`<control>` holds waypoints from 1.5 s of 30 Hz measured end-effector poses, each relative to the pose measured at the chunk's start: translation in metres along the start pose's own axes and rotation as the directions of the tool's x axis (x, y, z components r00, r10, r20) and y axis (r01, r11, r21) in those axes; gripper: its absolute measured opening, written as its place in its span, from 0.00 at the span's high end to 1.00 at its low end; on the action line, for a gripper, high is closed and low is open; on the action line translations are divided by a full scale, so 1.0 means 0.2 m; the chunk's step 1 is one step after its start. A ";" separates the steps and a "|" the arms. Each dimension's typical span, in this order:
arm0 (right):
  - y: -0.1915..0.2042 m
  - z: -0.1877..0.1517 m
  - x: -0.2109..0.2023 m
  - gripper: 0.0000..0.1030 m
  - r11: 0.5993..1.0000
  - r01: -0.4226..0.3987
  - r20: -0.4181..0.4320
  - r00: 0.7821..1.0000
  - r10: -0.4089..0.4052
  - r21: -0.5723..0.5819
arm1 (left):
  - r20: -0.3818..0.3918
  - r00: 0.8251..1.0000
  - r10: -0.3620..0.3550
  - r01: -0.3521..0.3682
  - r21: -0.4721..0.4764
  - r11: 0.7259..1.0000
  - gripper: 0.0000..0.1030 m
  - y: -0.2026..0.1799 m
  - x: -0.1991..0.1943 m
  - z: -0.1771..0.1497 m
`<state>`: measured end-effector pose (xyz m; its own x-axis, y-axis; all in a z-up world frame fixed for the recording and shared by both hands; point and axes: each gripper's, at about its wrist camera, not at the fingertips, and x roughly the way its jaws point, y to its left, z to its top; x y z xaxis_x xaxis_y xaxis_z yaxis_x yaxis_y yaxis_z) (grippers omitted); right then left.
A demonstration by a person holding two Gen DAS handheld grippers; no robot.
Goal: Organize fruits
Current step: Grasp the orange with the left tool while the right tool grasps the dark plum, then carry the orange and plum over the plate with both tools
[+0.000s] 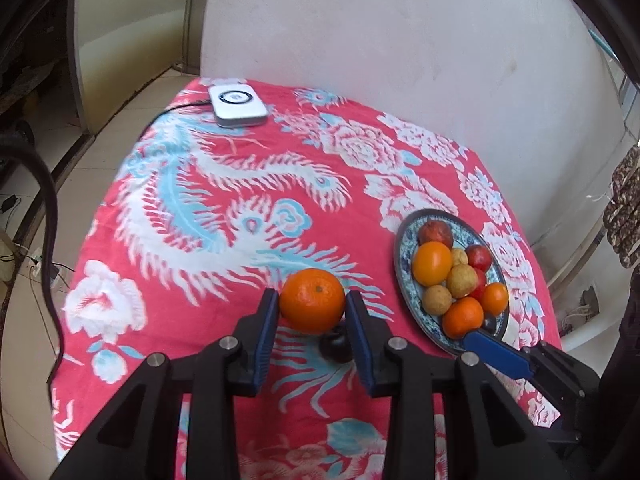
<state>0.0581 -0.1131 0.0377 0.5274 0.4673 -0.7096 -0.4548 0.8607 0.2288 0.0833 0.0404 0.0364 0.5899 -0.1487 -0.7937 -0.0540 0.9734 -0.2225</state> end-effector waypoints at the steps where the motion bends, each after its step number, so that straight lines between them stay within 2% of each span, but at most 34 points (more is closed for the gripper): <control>1: 0.01 0.00 0.01 0.61 1.000 -0.002 -0.003 1.000 0.002 -0.008 | 0.004 1.000 0.007 -0.007 -0.007 1.000 0.65 0.02 -0.01 0.00; 8: 0.09 0.02 0.08 0.61 0.997 -0.019 -0.036 0.999 0.017 -0.074 | 0.018 0.999 0.029 -0.028 -0.060 0.998 0.65 0.12 -0.07 -0.01; 26: 0.21 0.09 0.29 0.61 0.987 -0.037 -0.089 0.996 0.023 -0.158 | 0.022 0.998 0.052 -0.050 -0.069 0.996 0.65 0.18 -0.11 -0.04; 31: 0.21 0.09 0.32 0.69 0.987 -0.046 -0.105 0.994 0.030 -0.155 | 0.022 0.999 0.050 -0.049 -0.069 0.996 0.65 0.18 -0.12 -0.04; 33: 0.21 0.09 0.32 0.72 0.987 -0.050 -0.105 0.994 0.035 -0.152 | 0.021 0.999 0.049 -0.048 -0.068 0.997 0.65 0.18 -0.12 -0.04; 45: 0.16 0.11 0.19 0.73 0.991 -0.066 -0.049 0.997 0.061 -0.117 | 0.031 0.999 0.013 -0.012 -0.036 0.999 0.65 0.10 -0.16 -0.03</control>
<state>0.0792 -0.0627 0.0322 0.4630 0.5084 -0.7260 -0.5693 0.7984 0.1961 0.0583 0.0632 0.0528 0.6139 -0.1305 -0.7785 -0.0903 0.9682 -0.2334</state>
